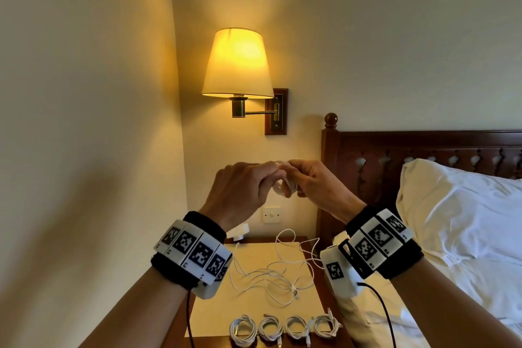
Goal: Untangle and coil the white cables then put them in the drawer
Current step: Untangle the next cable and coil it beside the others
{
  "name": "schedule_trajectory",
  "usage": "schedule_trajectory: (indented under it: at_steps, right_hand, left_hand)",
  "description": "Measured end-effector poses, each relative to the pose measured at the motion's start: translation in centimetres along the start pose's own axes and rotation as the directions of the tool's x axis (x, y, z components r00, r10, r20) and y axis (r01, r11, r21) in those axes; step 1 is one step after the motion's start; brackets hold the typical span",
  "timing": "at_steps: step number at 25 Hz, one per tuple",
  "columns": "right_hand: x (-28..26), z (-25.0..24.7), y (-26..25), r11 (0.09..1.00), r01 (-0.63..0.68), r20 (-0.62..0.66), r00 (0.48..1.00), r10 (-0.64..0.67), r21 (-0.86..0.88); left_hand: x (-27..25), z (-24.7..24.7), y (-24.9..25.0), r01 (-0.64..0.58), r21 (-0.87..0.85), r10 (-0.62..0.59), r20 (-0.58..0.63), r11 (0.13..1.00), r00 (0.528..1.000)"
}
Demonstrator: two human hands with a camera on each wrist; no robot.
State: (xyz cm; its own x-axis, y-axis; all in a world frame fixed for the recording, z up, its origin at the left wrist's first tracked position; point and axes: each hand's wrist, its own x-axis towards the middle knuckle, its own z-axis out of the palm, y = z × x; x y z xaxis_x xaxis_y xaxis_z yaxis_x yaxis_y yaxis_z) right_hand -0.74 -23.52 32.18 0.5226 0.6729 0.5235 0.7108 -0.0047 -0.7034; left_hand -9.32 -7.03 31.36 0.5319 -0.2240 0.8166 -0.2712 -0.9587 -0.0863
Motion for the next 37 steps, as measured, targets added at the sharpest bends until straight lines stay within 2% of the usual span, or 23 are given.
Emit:
schedule_trajectory:
  at_steps: [4, 6, 8, 12, 16, 19, 20, 23, 24, 28, 31, 33, 35, 36, 37]
  right_hand:
    - [-0.1, -0.3, 0.3, 0.984, -0.121, 0.123, 0.987, 0.106, 0.128]
    - [-0.3, -0.5, 0.2, 0.950, -0.192, 0.193, 0.970, 0.146, 0.247]
    - [-0.4, -0.5, 0.2, 0.888, -0.253, 0.219, 0.959, 0.178, 0.385]
    - [-0.3, -1.0, 0.9, 0.723, -0.290, 0.196, 0.957, 0.214, 0.627]
    - [-0.2, -0.5, 1.8, 0.648, -0.325, 0.208, 0.945, 0.252, 0.689]
    - [-0.2, 0.2, 2.0, 0.608, -0.338, 0.212, 0.939, 0.272, 0.719]
    - [-0.1, 0.4, 1.9, 0.596, -0.339, 0.216, 0.939, 0.270, 0.728]
    - [0.0, 0.8, 1.7, 0.576, -0.339, 0.222, 0.938, 0.266, 0.744]
    - [0.0, 0.8, 1.6, 0.575, -0.338, 0.220, 0.939, 0.266, 0.745]
    - [0.0, 0.7, 1.4, 0.581, -0.339, 0.219, 0.938, 0.268, 0.740]
    - [0.2, 0.8, 1.7, 0.586, -0.328, 0.216, 0.943, 0.255, 0.741]
    - [0.3, 0.8, 1.9, 0.614, -0.324, 0.196, 0.943, 0.267, 0.719]
    - [0.3, 0.9, 2.0, 0.656, -0.321, 0.163, 0.943, 0.292, 0.683]
    - [0.3, 1.0, 1.9, 0.680, -0.319, 0.143, 0.942, 0.303, 0.660]
    - [0.3, 1.2, 1.8, 0.705, -0.314, 0.122, 0.943, 0.311, 0.636]
  left_hand:
    - [0.3, 0.3, -0.9, 0.126, 0.005, -0.125, -0.026, 0.992, 0.992]
    - [0.3, 0.7, -1.4, 0.165, -0.149, -0.168, -0.008, 0.975, 0.986]
    - [0.1, 1.1, -1.8, 0.169, -0.325, -0.176, 0.008, 0.931, 0.984]
    - [-1.6, 2.0, -3.8, 0.220, -0.434, -0.213, 0.064, 0.874, 0.975]
    - [-2.7, 3.0, -4.6, 0.385, -0.445, -0.359, 0.145, 0.808, 0.922]
    - [-2.1, 3.1, -4.5, 0.480, -0.434, -0.497, 0.082, 0.763, 0.864]
    - [-1.7, 2.9, -4.3, 0.520, -0.497, -0.570, 0.061, 0.694, 0.819]
    - [-0.5, 2.5, -3.0, 0.557, -0.747, -0.772, 0.095, 0.362, 0.629]
    - [-0.1, 2.3, -2.6, 0.546, -0.787, -0.799, 0.118, 0.288, 0.590]
    - [0.7, 1.6, -1.4, 0.522, -0.853, -0.819, 0.279, 0.030, 0.502]
    - [0.7, 1.4, -0.3, 0.558, -0.810, -0.729, 0.490, -0.179, 0.478]
    - [0.6, 1.3, 0.1, 0.603, -0.752, -0.641, 0.605, -0.265, 0.473]
    - [0.6, 1.2, 0.5, 0.639, -0.715, -0.589, 0.656, -0.285, 0.472]
    - [0.7, 1.1, 0.7, 0.667, -0.705, -0.575, 0.658, -0.241, 0.487]
    - [0.8, 1.0, 1.0, 0.702, -0.695, -0.560, 0.648, -0.157, 0.516]
